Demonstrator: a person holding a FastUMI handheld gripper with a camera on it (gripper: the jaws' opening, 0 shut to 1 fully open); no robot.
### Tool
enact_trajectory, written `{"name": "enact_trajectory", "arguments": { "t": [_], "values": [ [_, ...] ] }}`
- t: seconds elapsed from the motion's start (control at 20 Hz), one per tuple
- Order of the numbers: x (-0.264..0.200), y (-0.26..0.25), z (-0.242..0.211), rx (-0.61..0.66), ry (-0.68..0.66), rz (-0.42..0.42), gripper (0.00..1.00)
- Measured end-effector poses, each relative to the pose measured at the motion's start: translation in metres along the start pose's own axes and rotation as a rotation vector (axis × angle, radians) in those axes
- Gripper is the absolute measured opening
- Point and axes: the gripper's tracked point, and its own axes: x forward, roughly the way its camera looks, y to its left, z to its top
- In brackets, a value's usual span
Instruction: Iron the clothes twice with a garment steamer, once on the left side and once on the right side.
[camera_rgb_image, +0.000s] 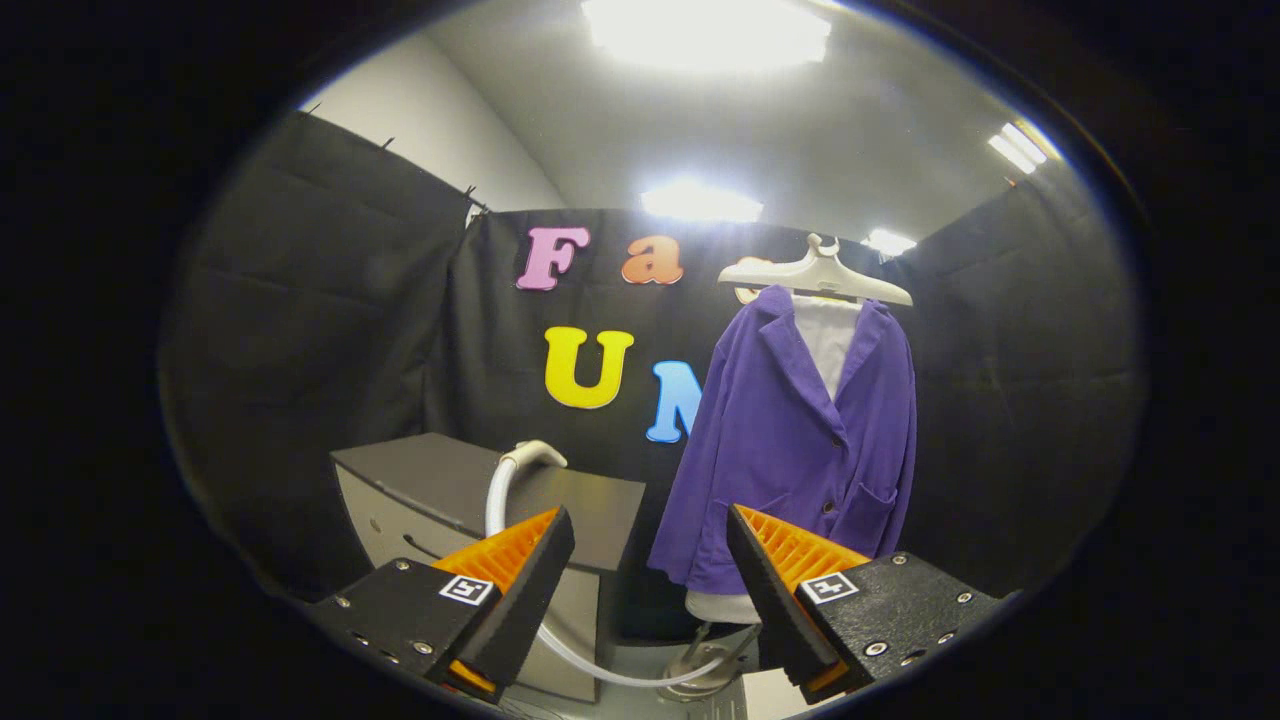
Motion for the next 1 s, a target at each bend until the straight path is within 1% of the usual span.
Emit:
{"name": "enact_trajectory", "arguments": {
  "t": [0.1, 0.3, 0.45, 0.6, 0.65, 0.8, 1.0],
  "values": [
    [-0.012, 0.009, -0.008, -0.003, 0.021, 0.04, 0.95],
    [-0.027, 0.037, -0.02, 0.093, 0.065, 0.146, 0.95],
    [-0.019, 0.052, -0.02, 0.123, 0.079, 0.179, 0.95],
    [0.004, 0.084, -0.01, 0.137, 0.073, 0.249, 0.95],
    [0.017, 0.089, -0.008, 0.131, 0.08, 0.248, 0.95],
    [0.056, 0.106, 0.007, 0.132, 0.093, 0.21, 0.95],
    [0.111, 0.138, 0.034, 0.221, 0.085, 0.191, 0.95]
  ]
}}
